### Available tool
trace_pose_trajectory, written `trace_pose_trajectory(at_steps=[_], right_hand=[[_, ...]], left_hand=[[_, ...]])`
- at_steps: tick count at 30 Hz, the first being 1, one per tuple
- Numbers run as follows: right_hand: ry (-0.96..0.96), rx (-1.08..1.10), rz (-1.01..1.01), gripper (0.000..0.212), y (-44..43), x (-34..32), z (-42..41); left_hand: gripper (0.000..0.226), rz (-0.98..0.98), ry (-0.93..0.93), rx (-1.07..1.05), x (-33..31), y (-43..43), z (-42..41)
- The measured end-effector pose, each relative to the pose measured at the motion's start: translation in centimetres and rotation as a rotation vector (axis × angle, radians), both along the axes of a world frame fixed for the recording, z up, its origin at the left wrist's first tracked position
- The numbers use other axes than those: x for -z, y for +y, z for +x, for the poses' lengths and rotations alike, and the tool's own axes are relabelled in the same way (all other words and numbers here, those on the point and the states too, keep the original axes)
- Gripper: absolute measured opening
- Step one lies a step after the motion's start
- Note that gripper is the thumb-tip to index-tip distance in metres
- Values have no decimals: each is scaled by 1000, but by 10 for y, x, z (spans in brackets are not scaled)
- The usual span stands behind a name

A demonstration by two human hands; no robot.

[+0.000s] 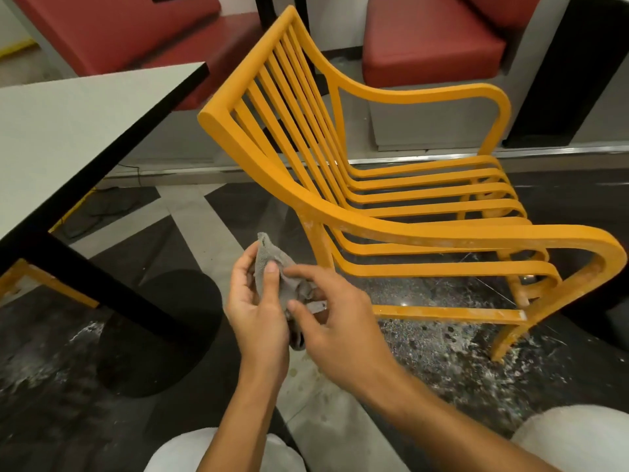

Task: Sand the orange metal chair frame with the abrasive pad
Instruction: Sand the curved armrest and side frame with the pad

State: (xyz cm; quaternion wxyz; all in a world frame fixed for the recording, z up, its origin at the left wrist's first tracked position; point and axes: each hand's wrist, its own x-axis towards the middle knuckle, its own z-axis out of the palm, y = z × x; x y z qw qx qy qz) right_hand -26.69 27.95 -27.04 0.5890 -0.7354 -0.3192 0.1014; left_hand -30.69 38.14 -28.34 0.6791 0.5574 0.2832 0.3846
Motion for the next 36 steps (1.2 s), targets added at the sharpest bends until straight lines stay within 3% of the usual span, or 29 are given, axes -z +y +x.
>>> trace_pose_trajectory(at_steps=[6,12,15,18,22,26,31,36], right_hand=[[-2,102,61,46,10,22,-16],[148,-104,0,52,8,27,1],[81,-86,12,42,5,21,14],[-105,12,29,32,0,12,35],[-408,151,-23,32,0,6,70],[-589,331,-92,33,5,5,101],[-599,312,-106,29,13,6,130],[-461,157,-153,32,16,10,143]], left_hand=[[29,-85,39,3,6,-12,2],[28,-123,64,-78,14,3,5],[26,17,100,-101,12,12,12],[26,240,100,-101,3,18,24],[28,547,50,-109,2,28,44],[26,779,-5,-197,10,38,62],[22,923,-77,-240,18,50,74],[16,980,-64,-161,29,51,77]])
